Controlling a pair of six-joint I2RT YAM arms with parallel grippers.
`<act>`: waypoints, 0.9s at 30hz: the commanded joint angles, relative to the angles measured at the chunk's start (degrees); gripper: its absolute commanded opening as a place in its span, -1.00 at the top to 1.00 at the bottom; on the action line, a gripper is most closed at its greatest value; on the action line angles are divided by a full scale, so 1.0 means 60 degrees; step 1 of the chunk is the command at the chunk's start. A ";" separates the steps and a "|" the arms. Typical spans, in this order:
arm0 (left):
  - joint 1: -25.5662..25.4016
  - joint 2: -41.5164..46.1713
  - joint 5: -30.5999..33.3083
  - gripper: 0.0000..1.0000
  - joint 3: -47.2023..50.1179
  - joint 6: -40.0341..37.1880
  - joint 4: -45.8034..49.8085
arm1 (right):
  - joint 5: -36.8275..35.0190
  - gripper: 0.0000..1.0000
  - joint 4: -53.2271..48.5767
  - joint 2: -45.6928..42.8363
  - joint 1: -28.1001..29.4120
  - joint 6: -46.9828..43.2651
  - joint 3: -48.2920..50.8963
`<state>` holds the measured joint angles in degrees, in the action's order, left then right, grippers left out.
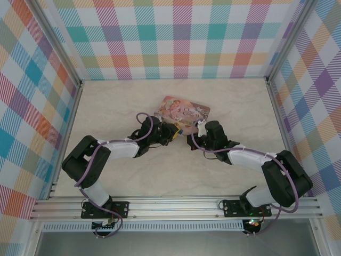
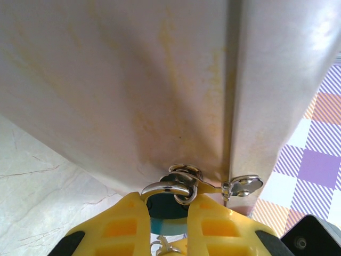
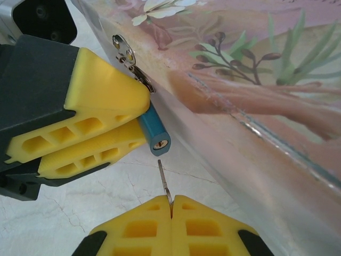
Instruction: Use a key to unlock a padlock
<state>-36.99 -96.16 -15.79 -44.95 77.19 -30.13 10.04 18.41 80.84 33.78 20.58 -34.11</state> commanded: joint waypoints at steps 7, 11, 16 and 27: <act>-0.0071 0.0067 -0.0113 0.91 -0.0301 0.0126 -0.0644 | -0.0112 1.00 0.0575 0.0099 0.0068 0.0082 -0.0331; -0.0075 0.0060 -0.0136 0.91 -0.0280 0.0125 -0.0648 | -0.0194 1.00 0.0593 0.0061 0.0068 0.0071 -0.0334; -0.0075 0.0085 -0.0126 0.91 -0.0250 0.0132 -0.0684 | -0.0224 1.00 0.0519 0.0164 0.0068 0.0071 -0.0431; -0.0075 0.0093 -0.0151 0.91 -0.0240 0.0143 -0.0712 | -0.0050 1.00 0.0743 0.0368 0.0061 0.0056 -0.0426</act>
<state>-36.99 -96.16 -15.75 -44.95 77.19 -30.37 9.04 19.81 82.15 33.78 20.58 -35.38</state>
